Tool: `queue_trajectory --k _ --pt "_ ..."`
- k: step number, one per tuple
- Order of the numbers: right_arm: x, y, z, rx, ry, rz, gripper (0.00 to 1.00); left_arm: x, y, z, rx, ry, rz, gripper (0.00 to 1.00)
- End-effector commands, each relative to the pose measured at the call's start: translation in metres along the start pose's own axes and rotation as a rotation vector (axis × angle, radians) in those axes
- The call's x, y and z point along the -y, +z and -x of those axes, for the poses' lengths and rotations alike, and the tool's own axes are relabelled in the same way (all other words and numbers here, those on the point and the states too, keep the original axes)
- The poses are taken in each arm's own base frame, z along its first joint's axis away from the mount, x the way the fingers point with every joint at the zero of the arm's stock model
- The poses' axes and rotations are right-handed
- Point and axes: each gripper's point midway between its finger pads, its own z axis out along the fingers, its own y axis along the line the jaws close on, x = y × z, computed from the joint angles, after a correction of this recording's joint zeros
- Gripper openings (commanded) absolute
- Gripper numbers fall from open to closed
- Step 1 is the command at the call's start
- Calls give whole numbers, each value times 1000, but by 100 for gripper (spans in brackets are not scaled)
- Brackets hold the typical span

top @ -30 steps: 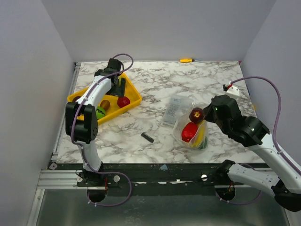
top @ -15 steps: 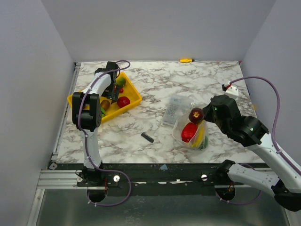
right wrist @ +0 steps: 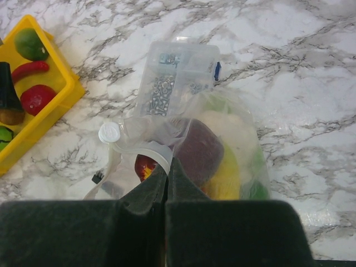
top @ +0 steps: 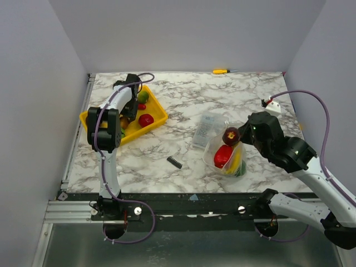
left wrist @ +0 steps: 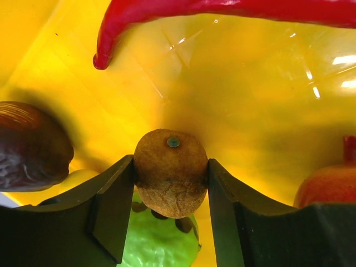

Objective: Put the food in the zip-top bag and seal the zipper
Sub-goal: Pick up the fake vegetable from the bin.

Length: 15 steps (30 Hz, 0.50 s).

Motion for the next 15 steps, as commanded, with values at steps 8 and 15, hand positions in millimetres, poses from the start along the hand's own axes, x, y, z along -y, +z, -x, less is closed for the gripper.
queue_trajectory --k 8,15 --pt "-13 6 1 7 32 35 0 -27 -112 39 278 -109 -62 22" --pt "-16 9 -3 -4 42 46 0 24 -221 37 527 -139 -498 13"
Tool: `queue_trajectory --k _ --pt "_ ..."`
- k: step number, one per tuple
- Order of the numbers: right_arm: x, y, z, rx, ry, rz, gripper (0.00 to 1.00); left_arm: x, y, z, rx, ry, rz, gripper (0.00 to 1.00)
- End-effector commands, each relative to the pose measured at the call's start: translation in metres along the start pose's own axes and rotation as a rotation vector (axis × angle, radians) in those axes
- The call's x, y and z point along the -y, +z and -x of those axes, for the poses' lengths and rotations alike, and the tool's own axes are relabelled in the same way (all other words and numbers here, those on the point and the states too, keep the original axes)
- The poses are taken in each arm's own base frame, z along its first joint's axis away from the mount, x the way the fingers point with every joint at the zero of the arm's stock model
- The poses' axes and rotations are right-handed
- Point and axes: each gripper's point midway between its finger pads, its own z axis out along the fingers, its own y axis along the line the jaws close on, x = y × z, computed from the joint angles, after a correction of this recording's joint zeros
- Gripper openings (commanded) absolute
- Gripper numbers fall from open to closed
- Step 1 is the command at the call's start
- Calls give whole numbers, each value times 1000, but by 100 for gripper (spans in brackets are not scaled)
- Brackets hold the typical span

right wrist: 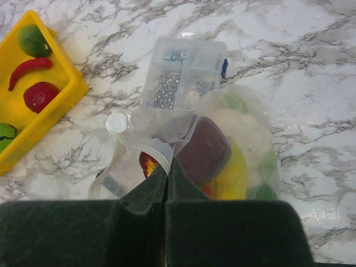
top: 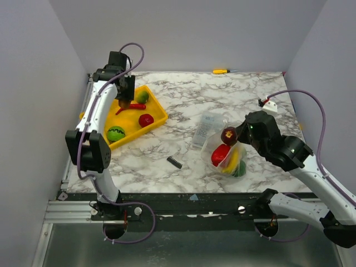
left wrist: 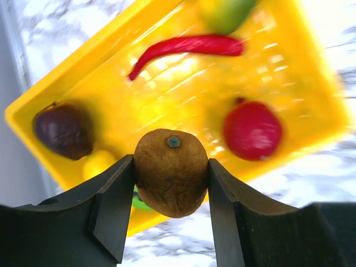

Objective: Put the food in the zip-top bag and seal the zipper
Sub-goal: Pick up the fake vegetable from the bin, then place the fake vegetable in the zipper food storage bag.

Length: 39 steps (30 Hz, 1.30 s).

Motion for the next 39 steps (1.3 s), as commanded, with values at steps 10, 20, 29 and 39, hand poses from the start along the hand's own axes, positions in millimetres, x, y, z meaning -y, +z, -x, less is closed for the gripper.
queue_trajectory --k 10,20,29,39 --pt "-13 2 2 7 51 48 0 217 -250 -37 404 -41 -1213 13" --pt "-17 -5 4 3 78 80 0 314 -294 -100 370 -10 -1427 14" --pt "-17 -11 4 0 107 97 0 370 -277 -118 269 95 -1342 13" --pt "-17 -13 4 -4 114 101 0 379 -264 -131 223 105 -1328 66"
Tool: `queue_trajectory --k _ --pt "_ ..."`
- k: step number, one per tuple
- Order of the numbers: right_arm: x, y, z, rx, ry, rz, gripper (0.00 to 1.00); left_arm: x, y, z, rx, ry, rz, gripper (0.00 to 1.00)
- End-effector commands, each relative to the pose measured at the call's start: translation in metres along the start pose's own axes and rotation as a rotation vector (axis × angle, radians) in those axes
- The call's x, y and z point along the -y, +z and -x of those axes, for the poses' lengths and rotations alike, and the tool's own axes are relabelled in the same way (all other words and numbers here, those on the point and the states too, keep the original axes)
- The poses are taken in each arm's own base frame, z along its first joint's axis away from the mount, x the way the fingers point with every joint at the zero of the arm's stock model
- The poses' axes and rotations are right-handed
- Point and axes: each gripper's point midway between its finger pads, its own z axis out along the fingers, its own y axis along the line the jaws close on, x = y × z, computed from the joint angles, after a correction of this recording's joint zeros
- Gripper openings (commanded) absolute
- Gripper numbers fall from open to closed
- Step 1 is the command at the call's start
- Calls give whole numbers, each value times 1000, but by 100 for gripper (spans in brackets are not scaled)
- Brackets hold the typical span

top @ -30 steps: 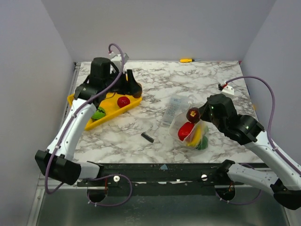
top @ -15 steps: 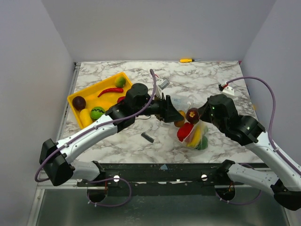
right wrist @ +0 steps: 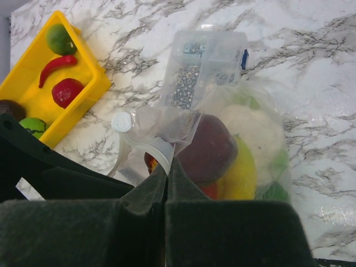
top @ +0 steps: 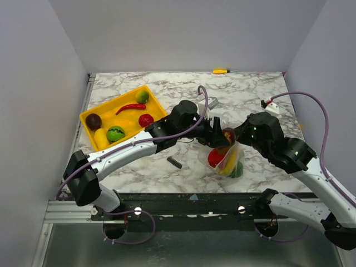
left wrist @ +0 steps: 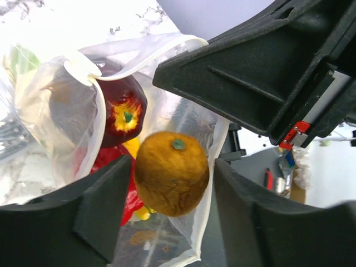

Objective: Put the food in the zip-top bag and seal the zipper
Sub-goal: Place the fake vegetable in the zipper food storage bag.

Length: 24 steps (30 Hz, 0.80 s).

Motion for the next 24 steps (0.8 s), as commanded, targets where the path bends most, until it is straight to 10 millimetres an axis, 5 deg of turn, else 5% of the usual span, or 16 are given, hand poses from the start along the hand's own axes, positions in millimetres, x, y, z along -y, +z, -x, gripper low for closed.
queue_trajectory --k 1,10,18,24 --pt "-7 -4 6 18 34 35 0 4 -7 8 37 30 8 69" --pt "-7 -3 4 11 34 35 0 -4 -30 9 45 97 104 80" --pt "-5 -5 2 6 40 34 0 -57 -64 -6 72 133 377 68" --pt "-6 -4 1 -1 39 36 0 -73 -46 -38 -28 46 352 66"
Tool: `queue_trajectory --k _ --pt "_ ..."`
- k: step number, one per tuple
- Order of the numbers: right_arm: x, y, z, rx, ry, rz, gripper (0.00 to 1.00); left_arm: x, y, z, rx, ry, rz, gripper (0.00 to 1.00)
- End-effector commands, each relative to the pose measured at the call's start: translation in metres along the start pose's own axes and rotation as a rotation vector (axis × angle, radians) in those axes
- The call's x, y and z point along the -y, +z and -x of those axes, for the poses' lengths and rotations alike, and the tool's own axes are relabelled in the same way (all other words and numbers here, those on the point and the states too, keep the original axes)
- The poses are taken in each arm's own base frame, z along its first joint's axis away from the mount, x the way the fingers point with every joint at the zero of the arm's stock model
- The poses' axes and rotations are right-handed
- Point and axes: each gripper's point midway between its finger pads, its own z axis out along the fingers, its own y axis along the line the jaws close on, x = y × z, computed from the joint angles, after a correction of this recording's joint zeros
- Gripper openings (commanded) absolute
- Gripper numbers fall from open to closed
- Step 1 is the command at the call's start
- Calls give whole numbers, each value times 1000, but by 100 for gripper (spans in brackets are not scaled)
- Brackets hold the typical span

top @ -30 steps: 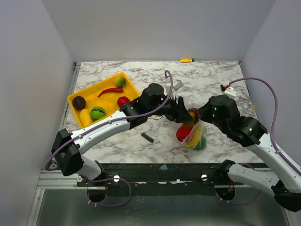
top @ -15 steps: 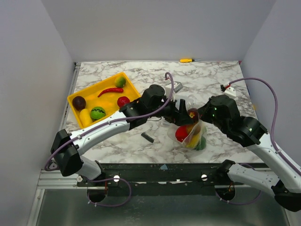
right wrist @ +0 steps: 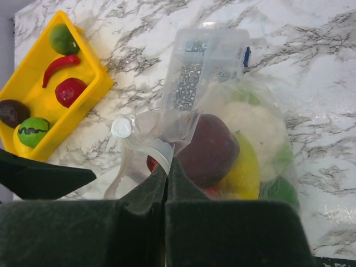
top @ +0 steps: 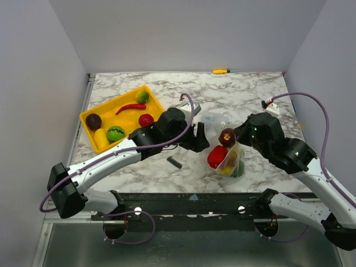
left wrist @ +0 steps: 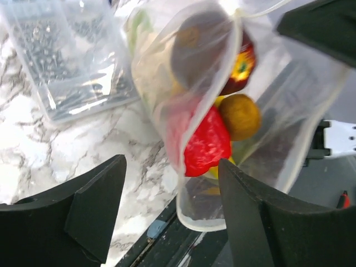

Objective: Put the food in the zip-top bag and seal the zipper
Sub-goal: Place the fake vegetable in the zipper food storage bag.

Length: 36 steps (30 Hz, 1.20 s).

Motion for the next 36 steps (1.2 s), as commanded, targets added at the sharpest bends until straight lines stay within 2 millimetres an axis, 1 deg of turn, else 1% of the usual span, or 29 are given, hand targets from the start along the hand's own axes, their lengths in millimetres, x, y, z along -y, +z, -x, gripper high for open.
queue_trajectory --k 1,3,4,5,6,7,8,11,13,16,18,19,21,22,24,25,27,30,33,35,36 --pt "-6 -3 1 1 25 32 0 -12 20 -32 -107 -48 7 63" --pt "-5 -4 1 2 30 30 0 -2 28 -35 -132 -67 -51 52" --pt "-4 -5 0 0 31 30 0 2 31 -36 -141 -69 -77 41" --pt "-4 -5 0 -2 30 31 0 5 32 -35 -149 -68 -94 28" --pt "-3 -5 -1 -5 29 32 0 8 33 -33 -149 -67 -100 17" --pt "-3 -6 -2 -10 25 33 0 11 31 -30 -144 -63 -110 7" --pt "-3 -6 -3 -13 17 34 0 16 29 -25 -135 -58 -128 0" --pt "-7 -7 -4 -23 -29 69 0 35 17 -8 -98 -43 -193 0" --pt "-21 -10 -7 -44 -75 155 0 51 7 6 -73 -44 -250 0" --pt "-46 -18 -11 -80 -128 301 0 77 -8 20 -55 -72 -356 0" --pt "-61 -24 -16 -115 -121 379 0 91 -15 24 -55 -96 -421 0" --pt "-68 -26 -19 -137 -104 413 0 94 -16 24 -59 -109 -439 0" --pt "-77 -25 -27 -174 -53 450 0 93 -12 20 -69 -126 -444 0" --pt "-76 -20 -33 -196 -22 433 0 87 -6 17 -75 -138 -417 0" --pt "-67 -8 -42 -216 24 366 0 72 4 7 -108 -165 -349 0" --pt "-61 -2 -47 -223 36 330 0 69 7 3 -125 -171 -337 0" --pt "-53 3 -51 -222 42 285 0 68 8 -1 -139 -178 -337 0" --pt "-49 0 -43 -197 25 264 0 74 -2 4 -126 -168 -354 0" --pt "-55 -13 -27 -165 28 295 0 83 -19 17 -75 -142 -382 0" --pt "-60 -21 -20 -159 47 320 0 84 -26 23 -42 -123 -378 0" --pt "-61 -22 -20 -159 62 322 0 79 -25 21 -32 -115 -361 0"
